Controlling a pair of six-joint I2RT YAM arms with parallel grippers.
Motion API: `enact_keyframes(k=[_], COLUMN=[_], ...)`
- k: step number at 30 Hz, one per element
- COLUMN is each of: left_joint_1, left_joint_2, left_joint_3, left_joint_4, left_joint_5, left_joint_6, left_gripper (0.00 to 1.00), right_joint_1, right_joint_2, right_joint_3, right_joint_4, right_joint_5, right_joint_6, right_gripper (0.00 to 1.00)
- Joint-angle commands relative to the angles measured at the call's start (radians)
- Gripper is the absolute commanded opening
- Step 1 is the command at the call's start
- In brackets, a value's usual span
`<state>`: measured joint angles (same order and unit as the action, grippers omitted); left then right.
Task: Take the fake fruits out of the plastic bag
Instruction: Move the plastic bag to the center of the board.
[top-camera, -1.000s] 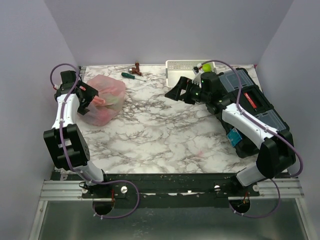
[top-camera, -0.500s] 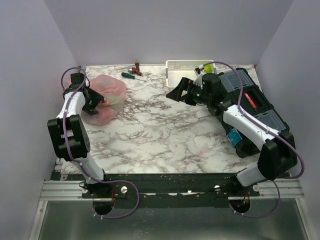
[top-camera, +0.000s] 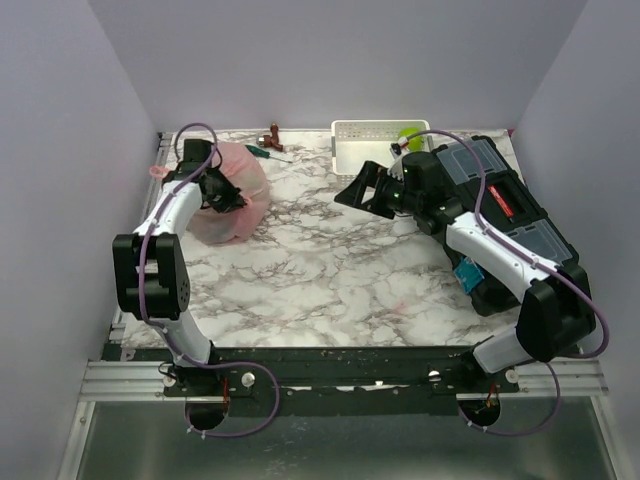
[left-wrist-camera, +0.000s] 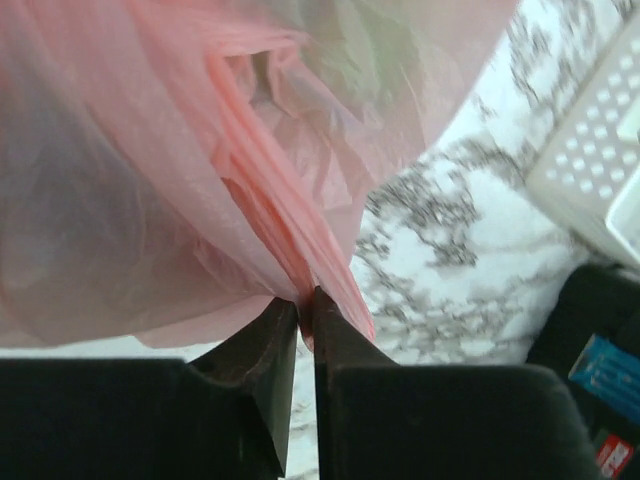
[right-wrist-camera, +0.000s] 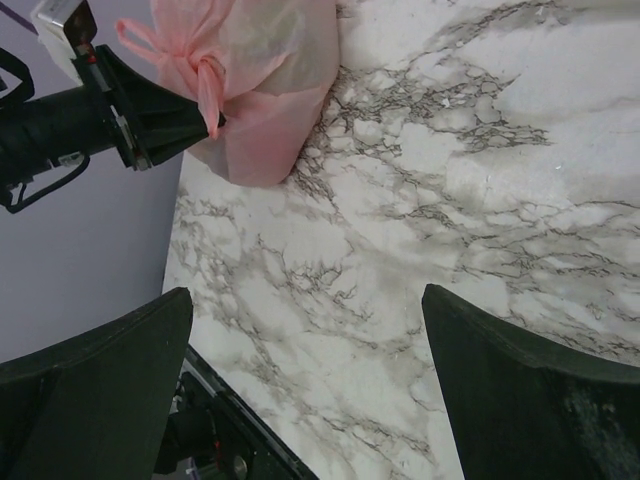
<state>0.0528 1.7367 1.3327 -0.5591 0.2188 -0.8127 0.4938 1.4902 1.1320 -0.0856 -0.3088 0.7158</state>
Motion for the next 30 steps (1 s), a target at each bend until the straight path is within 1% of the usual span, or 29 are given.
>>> enact_keyframes(k=[1,3,6,10,17,20,24,26,27,30], left_joint_1=[-0.152,-0.209,-0.301,-0.437,-0.68,-0.748,-0.836,-0.853,-0.852,-0.851], left_joint_2=[-0.055,-0.059,-0.073,-0.111,-0.131,-0.14,-0.177,-0.189,-0.194,-0.218], left_joint_3=[-0.012,-0.014,-0.032,-0.088,-0.11,-0.115,-0.12,-0.121,-0.119,-0.095], left_joint_4=[0.034,0.034,0.044,0.106,0.133,0.145,0.147,0.151,0.157,0.144], left_joint_5=[0.099,0.118,0.13,0.151,0.149,0.153,0.094,0.097,0.111,0.111], left_joint_6=[0.02,0.021,0.021,-0.001,0.015,0.022,0.058,0.067,0.07,0.098], left_gripper=[0.08,0.04,0.02,0.0,0.0,0.0,0.02,0.09,0.14,0.35], right_joint_1=[0.005,0.005,0.005,0.005,0.005,0.005,0.005,0.005,0.005,0.005], right_joint_2=[-0.051,-0.06,-0.064,-0.071,-0.103,-0.138,-0.172,-0.173,-0.17,-0.164], right_joint_3=[-0.018,-0.02,-0.006,0.009,0.011,-0.002,-0.003,0.017,0.026,0.035], right_joint_4=[-0.055,-0.064,-0.102,-0.153,-0.23,-0.253,-0.277,-0.307,-0.318,-0.335], right_joint_5=[0.036,0.044,0.072,0.12,0.227,0.278,0.342,0.35,0.355,0.342], right_joint_6=[-0.012,-0.016,-0.032,-0.062,-0.098,-0.112,-0.139,-0.156,-0.161,-0.162], right_gripper=[1.0,1.0,1.0,1.0,1.0,1.0,1.0,1.0,1.0,1.0])
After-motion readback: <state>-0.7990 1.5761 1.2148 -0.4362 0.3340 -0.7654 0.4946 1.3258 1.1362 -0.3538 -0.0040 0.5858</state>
